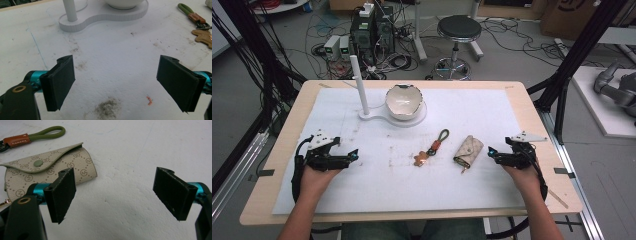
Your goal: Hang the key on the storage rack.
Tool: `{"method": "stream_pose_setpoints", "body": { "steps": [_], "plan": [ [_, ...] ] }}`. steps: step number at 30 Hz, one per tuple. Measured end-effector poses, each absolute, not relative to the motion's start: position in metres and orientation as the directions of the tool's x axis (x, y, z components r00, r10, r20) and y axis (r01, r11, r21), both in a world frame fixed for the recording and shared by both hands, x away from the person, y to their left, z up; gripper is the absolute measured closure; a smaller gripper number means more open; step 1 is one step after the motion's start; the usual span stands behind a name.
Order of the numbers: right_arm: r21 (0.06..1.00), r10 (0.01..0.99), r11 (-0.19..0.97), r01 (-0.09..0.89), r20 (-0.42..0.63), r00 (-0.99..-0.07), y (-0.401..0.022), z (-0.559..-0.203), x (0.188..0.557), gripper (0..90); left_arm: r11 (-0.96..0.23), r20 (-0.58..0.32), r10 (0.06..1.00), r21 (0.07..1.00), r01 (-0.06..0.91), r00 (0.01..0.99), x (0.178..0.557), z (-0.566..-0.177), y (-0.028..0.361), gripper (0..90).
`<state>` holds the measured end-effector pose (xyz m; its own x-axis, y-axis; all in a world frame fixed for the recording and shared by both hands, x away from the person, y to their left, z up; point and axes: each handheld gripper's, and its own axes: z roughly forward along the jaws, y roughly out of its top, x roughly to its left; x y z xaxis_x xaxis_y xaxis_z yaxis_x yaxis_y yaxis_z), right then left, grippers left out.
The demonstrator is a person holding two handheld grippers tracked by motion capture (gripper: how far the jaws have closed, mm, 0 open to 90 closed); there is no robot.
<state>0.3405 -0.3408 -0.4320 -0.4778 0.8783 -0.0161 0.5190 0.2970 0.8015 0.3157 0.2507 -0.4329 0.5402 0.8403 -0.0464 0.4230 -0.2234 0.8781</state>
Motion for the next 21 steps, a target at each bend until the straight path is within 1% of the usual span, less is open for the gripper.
{"method": "stream_pose_setpoints", "body": {
  "steps": [5, 12, 21],
  "plan": [
    [0.801, 0.881, 0.288, 0.525, -0.007, -0.473, -0.3417, -0.4327, 0.3403, 18.9, -0.217, -0.051, 0.844, 0.878, 0.427, 0.534, 0.3159, -0.4327, 0.2514, 14.9],
    [0.796, 0.878, 0.303, 0.524, -0.021, -0.477, -0.3426, -0.4329, 0.3379, 18.9, -0.237, -0.042, 0.834, 0.873, 0.426, 0.550, 0.3160, -0.4331, 0.2455, 14.9],
    [0.794, 0.876, 0.303, 0.527, -0.014, -0.481, -0.3387, -0.4333, 0.3358, 18.9, -0.231, -0.050, 0.830, 0.876, 0.423, 0.555, 0.3144, -0.4318, 0.2442, 14.9]
  ]
}}
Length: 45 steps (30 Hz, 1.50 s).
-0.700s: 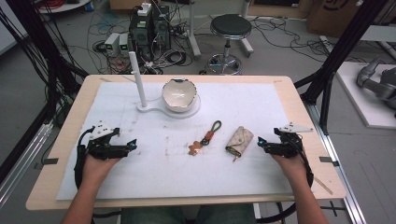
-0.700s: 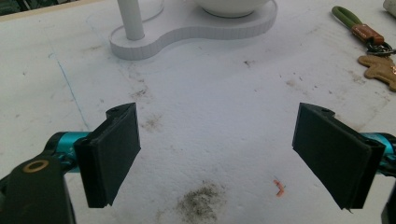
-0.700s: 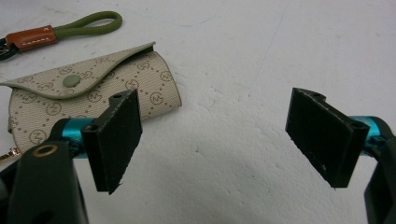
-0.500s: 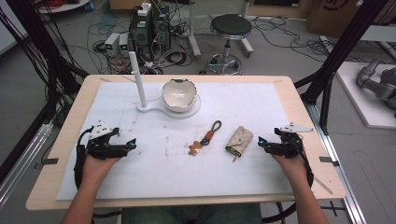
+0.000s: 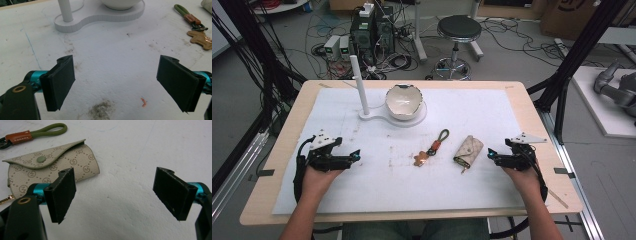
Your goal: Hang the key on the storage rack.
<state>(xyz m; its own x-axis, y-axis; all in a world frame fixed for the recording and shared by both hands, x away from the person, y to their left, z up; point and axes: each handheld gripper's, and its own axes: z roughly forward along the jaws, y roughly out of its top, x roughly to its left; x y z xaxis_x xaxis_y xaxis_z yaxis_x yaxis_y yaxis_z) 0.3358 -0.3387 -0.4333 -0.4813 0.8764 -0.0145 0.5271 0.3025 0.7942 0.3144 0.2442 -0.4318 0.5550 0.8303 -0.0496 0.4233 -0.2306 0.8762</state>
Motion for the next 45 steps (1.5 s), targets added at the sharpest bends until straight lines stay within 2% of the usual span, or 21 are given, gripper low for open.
{"method": "stream_pose_setpoints", "body": {
  "steps": [14, 27, 45],
  "plan": [
    [0.785, 0.873, 0.320, 0.530, -0.026, -0.487, -0.340, -0.435, 0.329, 18.9, -0.239, -0.062, 0.803, 0.877, 0.416, 0.593, 0.321, -0.429, 0.222, 14.9],
    [0.782, 0.873, 0.322, 0.535, -0.026, -0.488, -0.353, -0.438, 0.308, 18.9, -0.269, -0.067, 0.746, 0.880, 0.392, 0.662, 0.339, -0.420, 0.164, 14.9],
    [0.788, 0.867, 0.334, 0.518, -0.041, -0.496, -0.359, -0.437, 0.295, 18.9, -0.295, -0.082, 0.713, 0.866, 0.404, 0.697, 0.362, -0.417, 0.102, 14.9]
  ]
}}
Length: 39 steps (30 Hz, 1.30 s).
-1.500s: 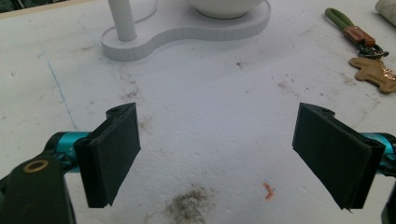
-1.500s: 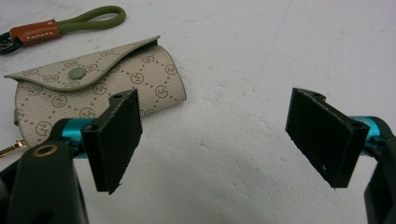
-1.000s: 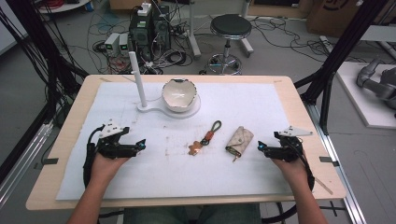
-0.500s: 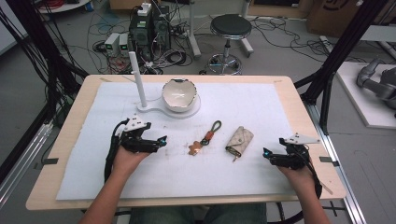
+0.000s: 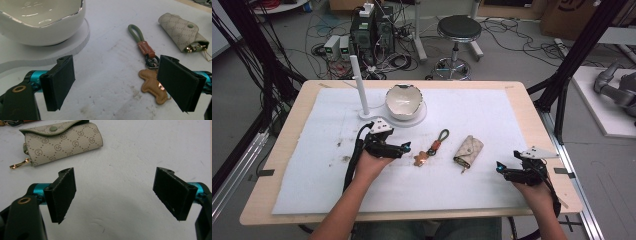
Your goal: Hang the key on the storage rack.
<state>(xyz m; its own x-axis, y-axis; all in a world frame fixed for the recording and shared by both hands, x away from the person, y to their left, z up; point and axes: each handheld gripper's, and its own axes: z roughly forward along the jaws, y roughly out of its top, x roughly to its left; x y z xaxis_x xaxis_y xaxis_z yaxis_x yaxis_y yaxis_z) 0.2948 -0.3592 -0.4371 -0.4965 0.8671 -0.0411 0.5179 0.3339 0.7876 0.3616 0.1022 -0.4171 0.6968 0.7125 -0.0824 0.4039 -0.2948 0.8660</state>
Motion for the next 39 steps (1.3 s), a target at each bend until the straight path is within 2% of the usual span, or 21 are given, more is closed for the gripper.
{"method": "stream_pose_setpoints", "body": {
  "steps": [15, 26, 39],
  "plan": [
    [0.780, 0.860, 0.348, 0.520, -0.045, -0.509, -0.353, -0.437, 0.296, 19.0, -0.345, -0.089, 0.676, 0.839, 0.421, 0.732, 0.376, -0.419, 0.051, 14.9],
    [0.782, 0.855, 0.353, 0.513, -0.047, -0.516, -0.350, -0.437, 0.300, 19.0, -0.416, -0.039, 0.663, 0.811, 0.412, 0.747, 0.386, -0.431, 0.011, 14.9],
    [0.782, 0.841, 0.371, 0.501, -0.053, -0.539, -0.342, -0.438, 0.307, 19.0, -0.478, 0.000, 0.669, 0.766, 0.430, 0.743, 0.395, -0.450, -0.008, 18.6]
  ]
}}
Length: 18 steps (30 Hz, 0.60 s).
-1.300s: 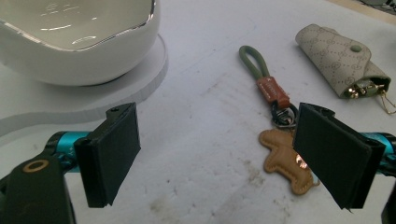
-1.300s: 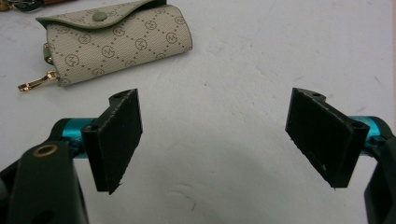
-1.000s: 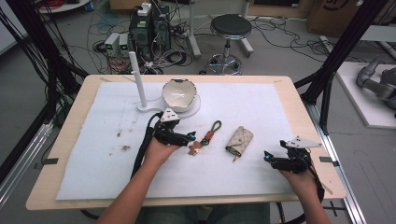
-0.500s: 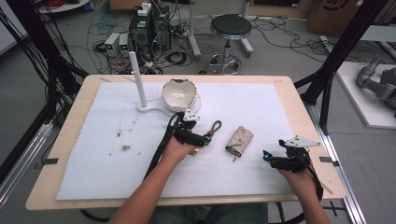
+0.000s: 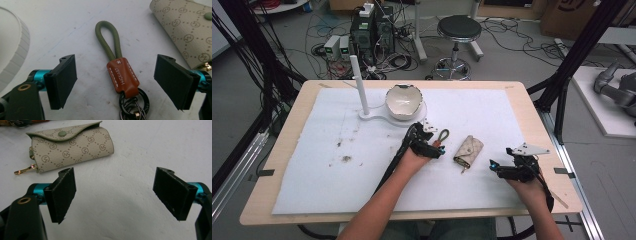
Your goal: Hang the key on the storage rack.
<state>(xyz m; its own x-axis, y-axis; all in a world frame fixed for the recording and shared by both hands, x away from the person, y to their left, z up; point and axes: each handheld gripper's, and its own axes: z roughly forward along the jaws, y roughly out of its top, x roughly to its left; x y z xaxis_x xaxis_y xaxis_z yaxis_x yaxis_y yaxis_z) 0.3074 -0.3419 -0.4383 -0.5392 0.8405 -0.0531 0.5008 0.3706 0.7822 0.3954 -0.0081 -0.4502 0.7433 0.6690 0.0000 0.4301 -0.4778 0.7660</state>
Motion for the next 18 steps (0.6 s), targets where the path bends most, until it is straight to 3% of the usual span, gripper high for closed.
{"method": "stream_pose_setpoints", "body": {
  "steps": [10, 18],
  "plan": [
    [0.780, 0.840, 0.368, 0.506, -0.046, -0.540, -0.3398, -0.4385, 0.3088, 18.9, -0.506, 0.012, 0.652, 0.751, 0.423, 0.758, 0.3945, -0.4540, -0.0114, 34.3],
    [0.778, 0.842, 0.369, 0.508, -0.048, -0.538, -0.3413, -0.4382, 0.3077, 18.9, -0.507, 0.011, 0.631, 0.763, 0.401, 0.776, 0.3915, -0.4540, -0.0124, 52.7]
  ]
}}
